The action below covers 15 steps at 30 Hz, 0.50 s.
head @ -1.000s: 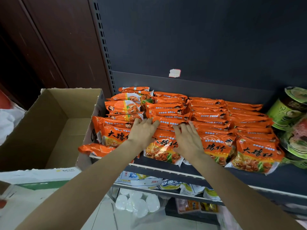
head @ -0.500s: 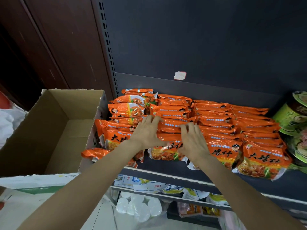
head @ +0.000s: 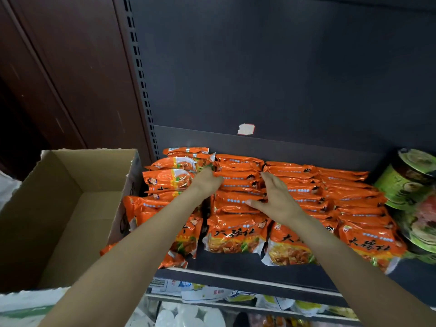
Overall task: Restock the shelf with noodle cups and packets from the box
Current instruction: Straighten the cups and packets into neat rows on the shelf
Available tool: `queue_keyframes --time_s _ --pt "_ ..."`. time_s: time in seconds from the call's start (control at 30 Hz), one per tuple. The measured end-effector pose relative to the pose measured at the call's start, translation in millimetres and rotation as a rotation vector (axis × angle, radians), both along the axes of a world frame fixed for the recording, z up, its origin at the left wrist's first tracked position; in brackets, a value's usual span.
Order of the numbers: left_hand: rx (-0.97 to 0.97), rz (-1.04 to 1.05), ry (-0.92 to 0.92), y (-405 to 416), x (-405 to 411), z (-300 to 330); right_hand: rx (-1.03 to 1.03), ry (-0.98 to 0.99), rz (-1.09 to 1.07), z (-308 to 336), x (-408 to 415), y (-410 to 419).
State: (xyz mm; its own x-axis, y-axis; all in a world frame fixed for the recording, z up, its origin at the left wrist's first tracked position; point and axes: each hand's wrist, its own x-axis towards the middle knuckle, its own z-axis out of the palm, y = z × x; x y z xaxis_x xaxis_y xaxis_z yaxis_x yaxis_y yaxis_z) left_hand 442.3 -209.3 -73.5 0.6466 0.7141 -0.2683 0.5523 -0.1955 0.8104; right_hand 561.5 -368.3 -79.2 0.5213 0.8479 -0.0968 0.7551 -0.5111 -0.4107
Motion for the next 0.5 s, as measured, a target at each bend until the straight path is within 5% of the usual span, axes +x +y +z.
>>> queue_keyframes --time_s 0.33,0.5 --pt "-0.101 -0.176 -0.035 3.8 12.3 -1.8 -0.118 -0.282 0.083 -1.0 18.4 19.0" --pt "0.069 0.025 -0.041 20.5 16.2 -11.8 -0.228 -0.289 0.169 -4.3 27.3 30.2"
